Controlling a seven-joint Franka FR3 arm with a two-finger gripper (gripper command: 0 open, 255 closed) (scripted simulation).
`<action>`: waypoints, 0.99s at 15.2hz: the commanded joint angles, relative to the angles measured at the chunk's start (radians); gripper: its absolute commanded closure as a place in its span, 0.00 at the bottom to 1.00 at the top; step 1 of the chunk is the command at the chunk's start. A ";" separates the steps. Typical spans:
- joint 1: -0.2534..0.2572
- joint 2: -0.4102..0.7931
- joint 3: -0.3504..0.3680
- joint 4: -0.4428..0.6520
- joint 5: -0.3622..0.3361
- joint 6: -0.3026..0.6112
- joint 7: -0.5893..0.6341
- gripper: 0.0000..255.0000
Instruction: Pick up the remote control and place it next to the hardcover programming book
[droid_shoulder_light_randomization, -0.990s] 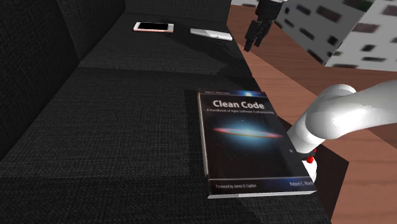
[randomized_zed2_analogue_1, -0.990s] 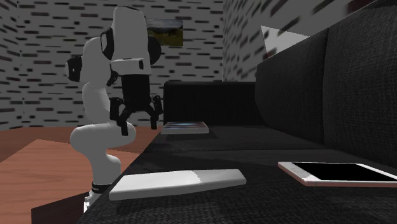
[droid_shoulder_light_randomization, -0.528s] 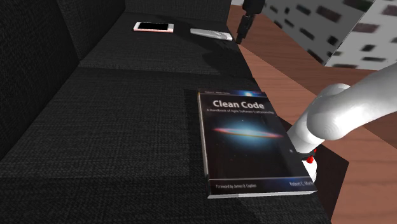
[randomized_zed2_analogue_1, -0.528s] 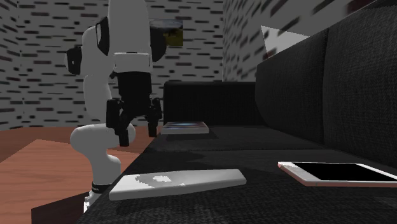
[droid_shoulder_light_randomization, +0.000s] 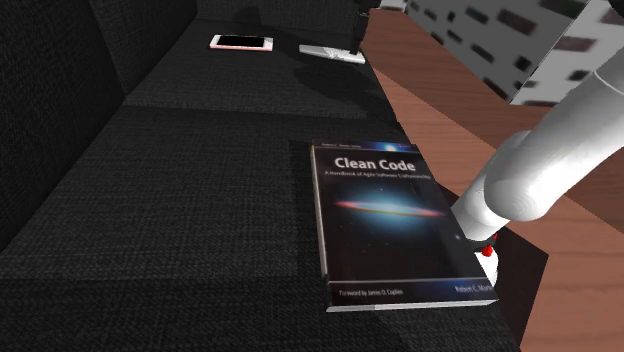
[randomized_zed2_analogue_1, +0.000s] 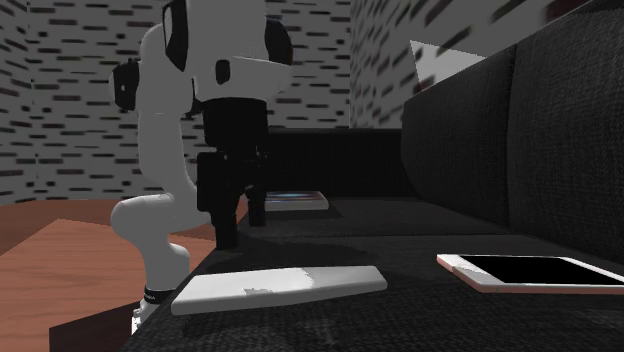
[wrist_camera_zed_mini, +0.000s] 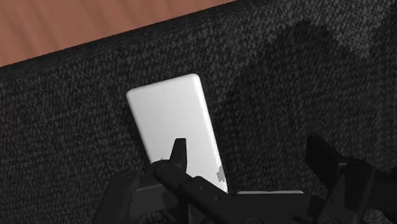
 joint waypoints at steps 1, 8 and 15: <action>0.005 0.084 -0.009 0.094 0.017 -0.011 -0.090 0.00; 0.003 0.240 -0.003 0.242 0.052 -0.004 -0.233 0.00; 0.005 0.245 -0.002 0.187 0.055 0.055 -0.235 0.00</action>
